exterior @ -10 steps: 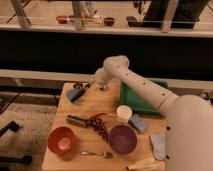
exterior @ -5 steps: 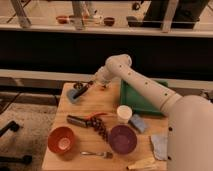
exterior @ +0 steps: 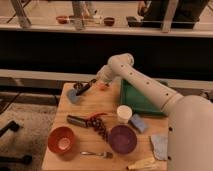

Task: Place brush in metal cup

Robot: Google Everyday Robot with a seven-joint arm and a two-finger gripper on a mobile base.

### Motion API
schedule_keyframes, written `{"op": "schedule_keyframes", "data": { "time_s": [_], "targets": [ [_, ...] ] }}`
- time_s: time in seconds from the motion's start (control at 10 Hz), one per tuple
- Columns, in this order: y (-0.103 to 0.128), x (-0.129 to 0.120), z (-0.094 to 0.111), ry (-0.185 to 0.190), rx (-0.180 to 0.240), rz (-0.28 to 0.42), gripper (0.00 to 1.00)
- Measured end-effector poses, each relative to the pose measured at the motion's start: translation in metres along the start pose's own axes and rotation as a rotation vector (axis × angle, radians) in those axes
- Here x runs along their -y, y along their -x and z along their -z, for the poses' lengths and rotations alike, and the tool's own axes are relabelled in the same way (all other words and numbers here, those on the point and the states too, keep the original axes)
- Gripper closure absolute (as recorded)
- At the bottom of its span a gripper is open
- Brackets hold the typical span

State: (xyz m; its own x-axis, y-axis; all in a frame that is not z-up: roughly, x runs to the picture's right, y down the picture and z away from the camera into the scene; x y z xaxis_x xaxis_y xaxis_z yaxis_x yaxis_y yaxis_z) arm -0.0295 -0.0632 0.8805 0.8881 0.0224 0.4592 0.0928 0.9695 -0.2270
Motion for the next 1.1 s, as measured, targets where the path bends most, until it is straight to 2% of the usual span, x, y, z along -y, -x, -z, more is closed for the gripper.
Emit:
{"op": "schedule_keyframes", "data": {
  "time_s": [0.6,1.1],
  "targets": [
    [-0.014,0.021,0.000,-0.038,-0.036,-0.021,1.00],
    [-0.020,0.037,-0.006,-0.053,-0.044,-0.031,1.00]
  ]
}}
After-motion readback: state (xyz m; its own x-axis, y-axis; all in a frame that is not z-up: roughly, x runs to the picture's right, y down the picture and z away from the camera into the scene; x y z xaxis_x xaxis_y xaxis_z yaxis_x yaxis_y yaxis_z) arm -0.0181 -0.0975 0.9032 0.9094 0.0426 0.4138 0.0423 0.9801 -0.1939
